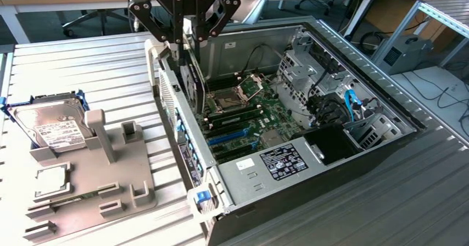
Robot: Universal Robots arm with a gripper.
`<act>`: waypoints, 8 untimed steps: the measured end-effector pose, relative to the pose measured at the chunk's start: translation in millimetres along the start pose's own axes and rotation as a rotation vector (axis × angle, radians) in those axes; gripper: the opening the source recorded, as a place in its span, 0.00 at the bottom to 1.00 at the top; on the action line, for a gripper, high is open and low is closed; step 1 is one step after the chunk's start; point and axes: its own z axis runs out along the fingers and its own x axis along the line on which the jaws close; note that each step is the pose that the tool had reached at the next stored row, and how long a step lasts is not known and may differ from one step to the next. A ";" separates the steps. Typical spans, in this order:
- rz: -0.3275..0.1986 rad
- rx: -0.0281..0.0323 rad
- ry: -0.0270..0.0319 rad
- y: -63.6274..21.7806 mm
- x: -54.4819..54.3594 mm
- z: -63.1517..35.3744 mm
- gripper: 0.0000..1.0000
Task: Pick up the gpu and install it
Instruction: 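Pick up the gpu and move the gpu toward the slot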
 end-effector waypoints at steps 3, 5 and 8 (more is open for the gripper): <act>0.000 0.0010 -0.0001 0.3 -3.7 0.2 0.26; 0.000 0.0017 -0.0002 0.6 -6.2 0.4 0.26; 0.000 0.0022 -0.0002 0.8 -9.1 0.6 0.26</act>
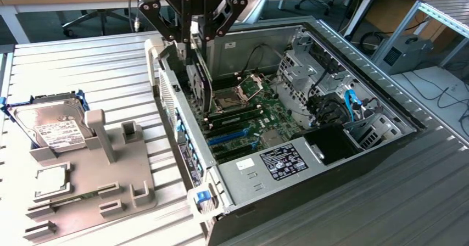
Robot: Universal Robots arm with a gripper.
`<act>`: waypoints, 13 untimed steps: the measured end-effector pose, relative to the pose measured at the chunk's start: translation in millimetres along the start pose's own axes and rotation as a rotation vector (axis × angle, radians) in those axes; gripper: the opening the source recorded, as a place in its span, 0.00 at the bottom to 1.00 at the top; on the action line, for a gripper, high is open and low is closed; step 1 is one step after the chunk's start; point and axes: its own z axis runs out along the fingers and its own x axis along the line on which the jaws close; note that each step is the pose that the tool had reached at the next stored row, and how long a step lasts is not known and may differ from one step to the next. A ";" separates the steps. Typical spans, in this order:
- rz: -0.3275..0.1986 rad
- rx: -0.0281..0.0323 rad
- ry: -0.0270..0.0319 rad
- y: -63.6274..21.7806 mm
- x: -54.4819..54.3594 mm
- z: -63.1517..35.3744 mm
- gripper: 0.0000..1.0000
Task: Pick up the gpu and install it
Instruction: 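Pick up the gpu and move the gpu toward the slot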
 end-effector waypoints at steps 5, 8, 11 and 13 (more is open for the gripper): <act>0.000 0.0021 -0.0002 1.9 -20.9 6.3 0.26; 0.000 0.0021 -0.0002 2.8 -25.7 12.0 0.26; 0.000 0.0021 -0.0002 3.0 -26.8 13.2 0.26; 0.000 0.0022 -0.0002 3.0 -27.4 13.9 0.26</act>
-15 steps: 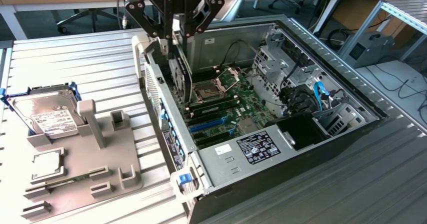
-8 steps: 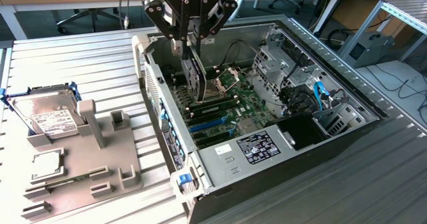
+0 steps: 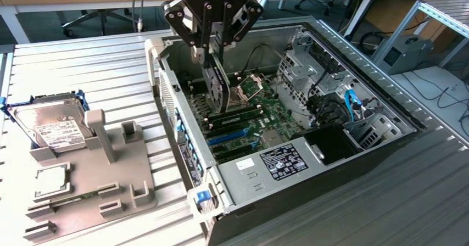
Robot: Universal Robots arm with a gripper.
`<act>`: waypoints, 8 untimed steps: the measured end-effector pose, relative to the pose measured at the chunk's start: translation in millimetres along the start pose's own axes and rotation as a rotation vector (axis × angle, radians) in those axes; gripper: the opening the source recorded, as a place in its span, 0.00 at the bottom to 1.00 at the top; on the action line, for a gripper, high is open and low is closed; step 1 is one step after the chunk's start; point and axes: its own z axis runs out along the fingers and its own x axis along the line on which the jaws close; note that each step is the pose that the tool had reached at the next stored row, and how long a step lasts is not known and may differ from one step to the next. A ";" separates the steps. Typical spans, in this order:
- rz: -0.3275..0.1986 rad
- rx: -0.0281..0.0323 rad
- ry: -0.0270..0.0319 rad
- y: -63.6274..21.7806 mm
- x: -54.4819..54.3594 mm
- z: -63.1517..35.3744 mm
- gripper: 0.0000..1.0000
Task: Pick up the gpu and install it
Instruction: 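Pick up the gpu and move the gpu toward the slot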
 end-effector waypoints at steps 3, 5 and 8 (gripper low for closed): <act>0.000 0.0000 0.0000 0.2 -1.0 1.0 0.26; 0.000 0.0000 0.0000 0.3 -1.8 1.5 0.26; 0.000 0.0000 0.0000 0.6 -3.2 2.4 0.26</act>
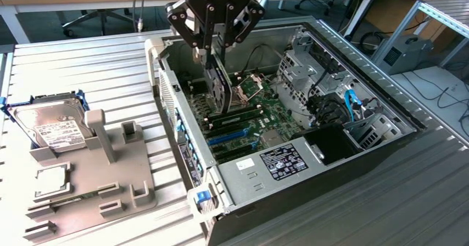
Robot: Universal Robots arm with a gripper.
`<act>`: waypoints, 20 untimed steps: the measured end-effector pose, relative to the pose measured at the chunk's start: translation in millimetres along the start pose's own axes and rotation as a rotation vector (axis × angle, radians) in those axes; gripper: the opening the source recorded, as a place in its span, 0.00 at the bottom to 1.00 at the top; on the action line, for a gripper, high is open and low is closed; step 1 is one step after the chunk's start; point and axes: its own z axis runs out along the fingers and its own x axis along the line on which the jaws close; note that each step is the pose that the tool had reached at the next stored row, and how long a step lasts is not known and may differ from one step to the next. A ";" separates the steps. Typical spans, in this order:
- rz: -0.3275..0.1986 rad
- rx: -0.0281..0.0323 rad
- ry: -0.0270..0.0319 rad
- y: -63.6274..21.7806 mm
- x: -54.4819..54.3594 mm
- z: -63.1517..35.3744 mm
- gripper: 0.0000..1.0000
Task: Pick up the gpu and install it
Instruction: 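Pick up the gpu and move the gpu toward the slot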
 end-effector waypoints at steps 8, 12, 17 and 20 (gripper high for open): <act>0.000 0.0000 0.0000 1.8 -5.7 3.1 0.26; 0.000 0.0000 0.0000 2.2 -7.9 4.0 0.26; 0.000 -0.0001 -0.0001 2.9 -11.4 5.4 0.26; 0.000 0.0000 0.0000 3.2 -13.3 6.3 0.26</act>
